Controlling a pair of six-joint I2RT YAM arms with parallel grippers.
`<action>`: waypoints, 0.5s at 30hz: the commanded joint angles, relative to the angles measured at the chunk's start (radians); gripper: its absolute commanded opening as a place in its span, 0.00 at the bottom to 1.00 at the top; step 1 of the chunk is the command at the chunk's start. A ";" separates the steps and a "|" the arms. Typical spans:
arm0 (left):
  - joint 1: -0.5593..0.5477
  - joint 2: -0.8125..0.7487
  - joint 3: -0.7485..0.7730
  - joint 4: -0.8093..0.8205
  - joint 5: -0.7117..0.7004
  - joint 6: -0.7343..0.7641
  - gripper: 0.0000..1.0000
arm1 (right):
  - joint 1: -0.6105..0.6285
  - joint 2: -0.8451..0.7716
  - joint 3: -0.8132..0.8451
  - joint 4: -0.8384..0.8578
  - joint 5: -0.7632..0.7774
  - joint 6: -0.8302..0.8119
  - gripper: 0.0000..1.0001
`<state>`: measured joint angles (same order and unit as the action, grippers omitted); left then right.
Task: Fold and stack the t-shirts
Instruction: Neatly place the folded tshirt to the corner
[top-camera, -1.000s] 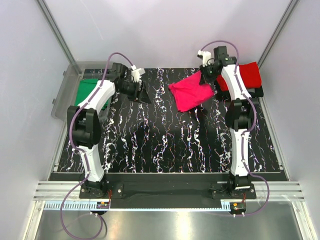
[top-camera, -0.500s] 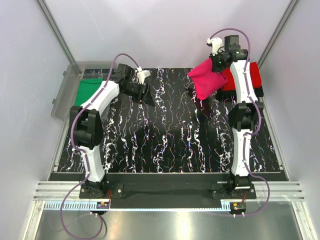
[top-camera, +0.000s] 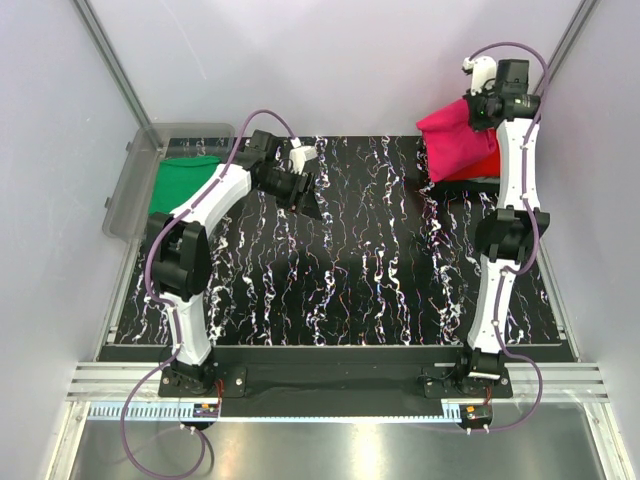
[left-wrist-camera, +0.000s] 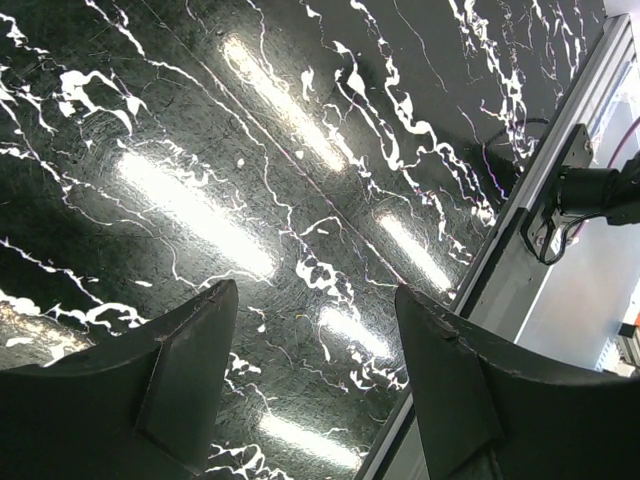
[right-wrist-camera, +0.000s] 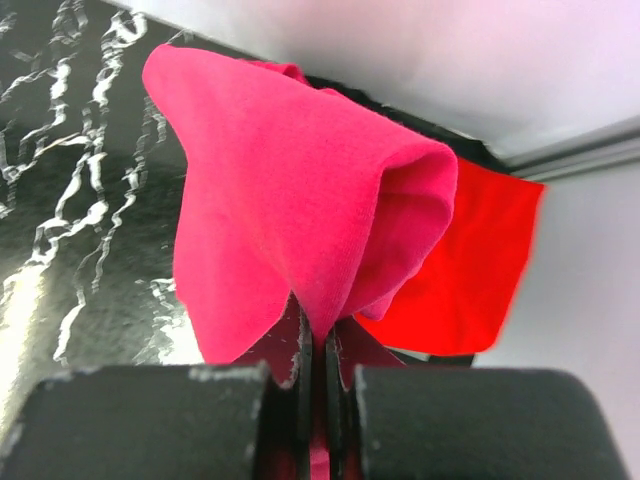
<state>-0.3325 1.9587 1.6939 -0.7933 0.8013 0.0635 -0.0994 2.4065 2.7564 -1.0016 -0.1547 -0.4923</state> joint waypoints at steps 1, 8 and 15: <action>-0.005 -0.015 0.049 0.014 -0.014 0.022 0.69 | -0.017 -0.063 0.071 0.098 0.026 0.015 0.00; -0.039 0.006 0.075 0.009 -0.036 0.027 0.69 | -0.066 -0.047 0.077 0.139 0.033 0.021 0.00; -0.074 0.003 0.069 -0.006 -0.057 0.044 0.70 | -0.111 0.037 0.077 0.175 0.063 0.015 0.00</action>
<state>-0.3935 1.9633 1.7348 -0.7979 0.7631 0.0803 -0.1890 2.4184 2.7819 -0.9176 -0.1368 -0.4778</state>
